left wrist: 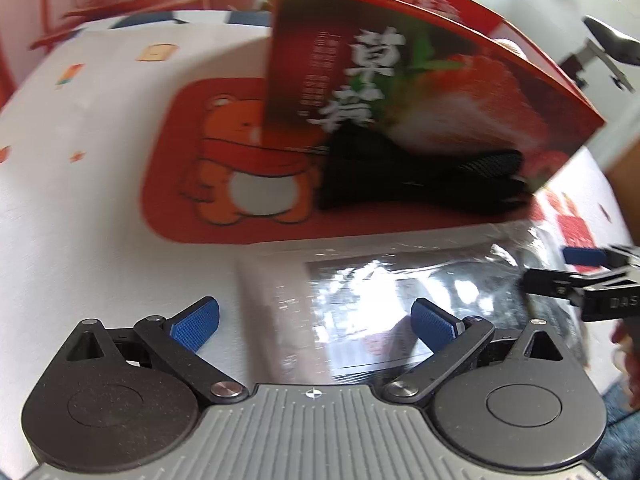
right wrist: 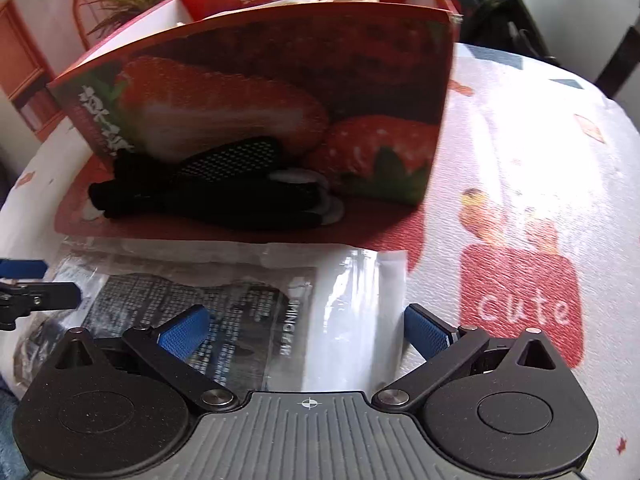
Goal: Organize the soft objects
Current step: 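Lower both tools to the clear printed plastic bag and close on it, then lift the printed plastic bag with both tools over the red box, then open both tools to drop the printed bag into the box, then lower both tools to the black knit glove and close on it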
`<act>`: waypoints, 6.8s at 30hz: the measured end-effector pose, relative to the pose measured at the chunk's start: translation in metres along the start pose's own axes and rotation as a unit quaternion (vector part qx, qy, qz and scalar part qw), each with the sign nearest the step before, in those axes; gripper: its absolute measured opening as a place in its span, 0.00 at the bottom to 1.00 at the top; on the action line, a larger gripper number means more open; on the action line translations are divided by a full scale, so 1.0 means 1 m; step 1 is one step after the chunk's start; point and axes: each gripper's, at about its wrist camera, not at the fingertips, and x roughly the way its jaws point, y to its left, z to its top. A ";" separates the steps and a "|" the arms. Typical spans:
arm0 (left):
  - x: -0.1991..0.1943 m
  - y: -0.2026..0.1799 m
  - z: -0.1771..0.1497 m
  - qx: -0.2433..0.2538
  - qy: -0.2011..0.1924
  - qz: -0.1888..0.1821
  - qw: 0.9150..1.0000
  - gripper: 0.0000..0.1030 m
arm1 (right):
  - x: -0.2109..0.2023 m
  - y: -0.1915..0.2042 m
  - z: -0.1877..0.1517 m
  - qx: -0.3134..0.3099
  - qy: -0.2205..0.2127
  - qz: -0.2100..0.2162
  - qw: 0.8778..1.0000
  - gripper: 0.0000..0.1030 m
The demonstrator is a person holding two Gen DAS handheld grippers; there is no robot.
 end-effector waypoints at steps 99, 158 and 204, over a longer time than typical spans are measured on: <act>0.020 -0.024 0.250 0.070 -0.153 -0.024 0.985 0.35 | 0.035 -0.031 0.232 -0.233 -0.139 -0.051 0.961 0.14; -0.051 0.003 0.051 0.011 -0.163 -0.011 0.987 0.89 | -0.042 -0.014 0.004 -0.007 -0.244 -0.074 0.967 0.99; 0.023 -0.011 0.029 -0.028 -0.118 -0.081 0.989 0.24 | 0.036 0.019 -0.003 0.065 -0.164 0.040 0.984 0.19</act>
